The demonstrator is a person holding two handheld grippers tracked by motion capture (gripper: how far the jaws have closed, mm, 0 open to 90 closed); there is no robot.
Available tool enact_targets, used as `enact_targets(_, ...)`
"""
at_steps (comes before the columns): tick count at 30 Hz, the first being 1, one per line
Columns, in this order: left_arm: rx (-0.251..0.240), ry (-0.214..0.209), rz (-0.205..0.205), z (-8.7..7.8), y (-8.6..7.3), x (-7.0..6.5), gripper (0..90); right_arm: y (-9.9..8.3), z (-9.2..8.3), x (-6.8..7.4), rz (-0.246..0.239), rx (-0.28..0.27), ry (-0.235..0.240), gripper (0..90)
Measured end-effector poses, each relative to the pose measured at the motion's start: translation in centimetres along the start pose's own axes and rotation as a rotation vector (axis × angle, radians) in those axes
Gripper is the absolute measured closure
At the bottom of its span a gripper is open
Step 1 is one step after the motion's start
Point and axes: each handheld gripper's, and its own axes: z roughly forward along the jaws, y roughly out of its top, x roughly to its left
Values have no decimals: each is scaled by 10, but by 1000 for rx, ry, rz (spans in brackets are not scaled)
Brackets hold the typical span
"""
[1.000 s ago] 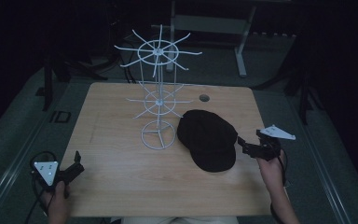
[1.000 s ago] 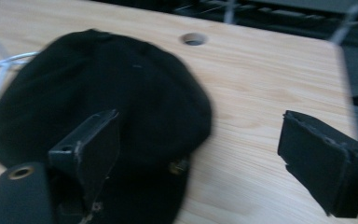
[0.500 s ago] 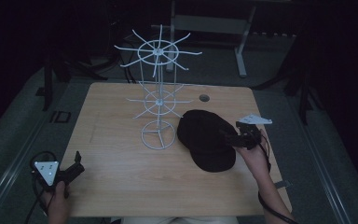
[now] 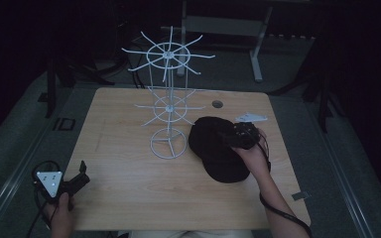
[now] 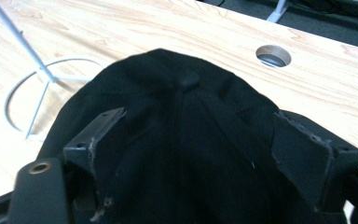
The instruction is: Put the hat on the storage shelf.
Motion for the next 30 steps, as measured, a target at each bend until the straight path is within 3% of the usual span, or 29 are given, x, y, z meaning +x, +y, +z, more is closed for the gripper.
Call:
enact_targets(9, 0, 0, -1, 0, 0, 0, 13, 12, 28, 8, -16, 43, -12, 152)
enact_targets(16, -1, -1, -4, 0, 0, 0, 13, 17, 50, 8, -27, 102, -42, 218)
enact_targets(24, -1, 0, -5, 0, 0, 0, 13, 14, 64, 7, 1, 150, -52, 272)
enact_targets(26, 0, 0, -5, 0, 0, 0, 13, 13, 72, 8, -20, 193, -56, 286)
enact_targets(30, 0, 0, -5, 0, 0, 0, 13, 12, 81, 8, -11, 238, -55, 304)
